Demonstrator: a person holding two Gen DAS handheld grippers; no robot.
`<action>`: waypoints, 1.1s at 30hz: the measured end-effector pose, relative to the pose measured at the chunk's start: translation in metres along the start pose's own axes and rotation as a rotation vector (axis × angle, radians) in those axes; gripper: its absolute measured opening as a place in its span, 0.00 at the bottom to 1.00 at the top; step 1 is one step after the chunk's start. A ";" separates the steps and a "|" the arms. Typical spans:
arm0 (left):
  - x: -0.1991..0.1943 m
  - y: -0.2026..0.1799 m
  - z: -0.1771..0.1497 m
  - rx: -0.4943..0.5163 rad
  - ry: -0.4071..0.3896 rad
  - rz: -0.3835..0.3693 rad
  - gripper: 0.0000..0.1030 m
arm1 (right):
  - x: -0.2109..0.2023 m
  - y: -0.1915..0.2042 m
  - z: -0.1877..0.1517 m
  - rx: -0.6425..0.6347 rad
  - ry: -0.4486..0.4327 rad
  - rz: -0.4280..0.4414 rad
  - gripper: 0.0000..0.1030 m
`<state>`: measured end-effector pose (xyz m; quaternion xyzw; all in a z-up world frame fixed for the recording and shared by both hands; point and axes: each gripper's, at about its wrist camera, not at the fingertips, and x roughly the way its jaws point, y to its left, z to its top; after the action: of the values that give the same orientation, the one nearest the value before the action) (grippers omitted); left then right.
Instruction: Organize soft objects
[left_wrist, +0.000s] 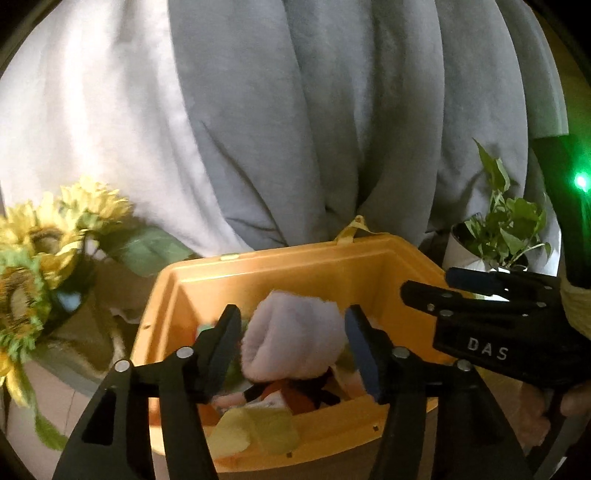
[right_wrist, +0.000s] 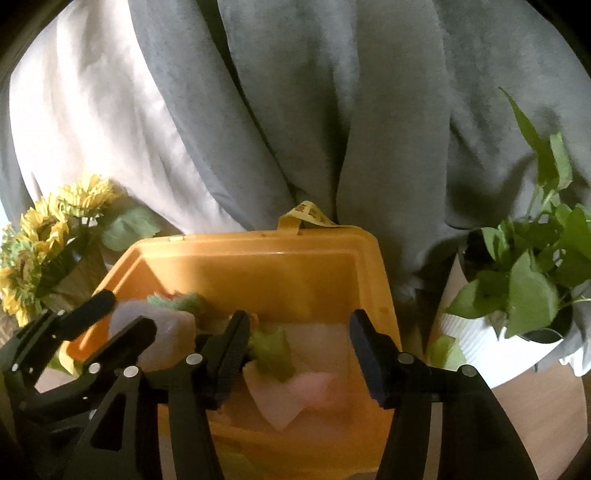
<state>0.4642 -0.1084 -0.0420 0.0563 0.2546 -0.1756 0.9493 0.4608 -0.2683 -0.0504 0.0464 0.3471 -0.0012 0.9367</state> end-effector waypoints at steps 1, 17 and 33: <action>-0.004 0.001 0.000 -0.007 0.001 0.014 0.63 | -0.003 0.000 -0.001 -0.002 -0.003 -0.004 0.56; -0.125 0.014 -0.001 -0.055 -0.104 0.187 0.93 | -0.113 0.023 -0.026 0.012 -0.145 -0.064 0.80; -0.232 0.030 -0.031 -0.022 -0.196 0.199 1.00 | -0.219 0.068 -0.080 0.068 -0.270 -0.198 0.90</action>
<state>0.2727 -0.0039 0.0486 0.0533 0.1557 -0.0825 0.9829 0.2448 -0.2001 0.0378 0.0429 0.2207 -0.1114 0.9680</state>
